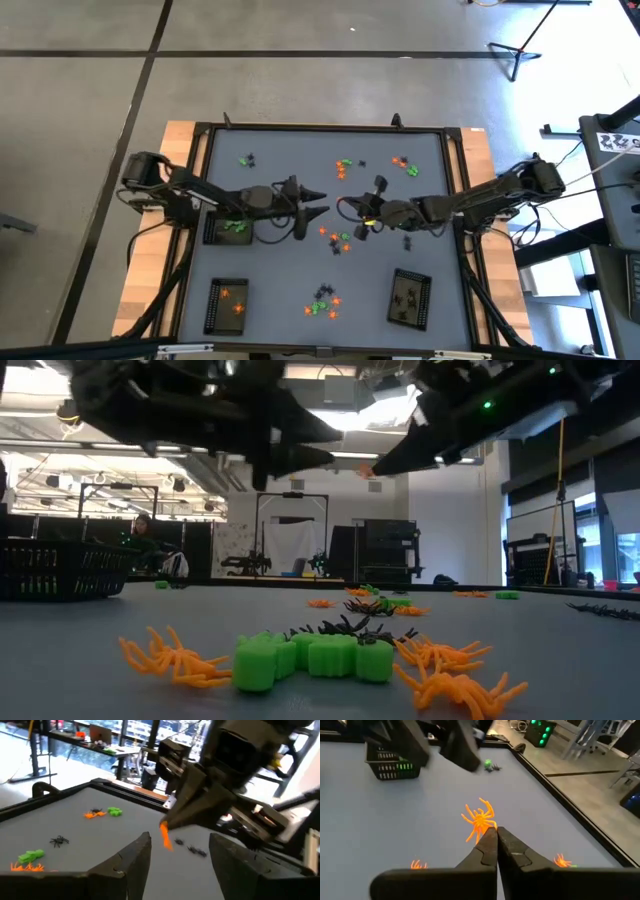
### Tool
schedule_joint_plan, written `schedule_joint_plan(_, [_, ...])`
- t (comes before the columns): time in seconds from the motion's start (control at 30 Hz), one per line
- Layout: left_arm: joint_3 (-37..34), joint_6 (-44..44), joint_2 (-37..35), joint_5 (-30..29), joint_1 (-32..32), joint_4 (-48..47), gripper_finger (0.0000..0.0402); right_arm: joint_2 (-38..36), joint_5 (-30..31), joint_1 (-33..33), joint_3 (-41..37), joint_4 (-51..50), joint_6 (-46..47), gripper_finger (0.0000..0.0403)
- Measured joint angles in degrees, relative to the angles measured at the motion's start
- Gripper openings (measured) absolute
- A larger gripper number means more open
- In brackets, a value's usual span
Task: Sort Halloween decoration
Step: Put the orange skeleton toy into the bottom left black bin
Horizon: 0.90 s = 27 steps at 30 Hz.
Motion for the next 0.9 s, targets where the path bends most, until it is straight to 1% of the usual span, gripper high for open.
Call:
schedule_joint_plan(0.17, [3.0, -2.2, 3.4, 0.0, 2.1, -2.1, 0.0192, 2.7, -2.6, -1.2, 0.0, 5.0, -1.6, 0.0])
schedule_joint_plan(0.27, [3.8, -2.5, 4.3, -0.1, 2.8, -3.6, 0.0192, 3.3, -2.6, -1.5, 0.0, 6.1, -2.4, 0.0])
schedule_joint_plan(0.7, [3.8, -3.7, 4.4, -0.4, 3.3, -6.0, 0.0192, 3.5, -3.1, -1.5, 0.0, 7.7, -3.6, 0.0])
schedule_joint_plan(0.8, [3.8, -3.4, 4.4, -0.1, 3.2, -6.0, 0.0182, 3.5, -3.2, -1.5, 0.0, 7.9, -4.2, 0.0])
schedule_joint_plan(0.9, [3.8, -3.3, 4.4, 0.0, 3.2, -6.0, 0.0156, 3.5, -3.6, -1.5, 0.0, 8.4, -4.2, 0.0])
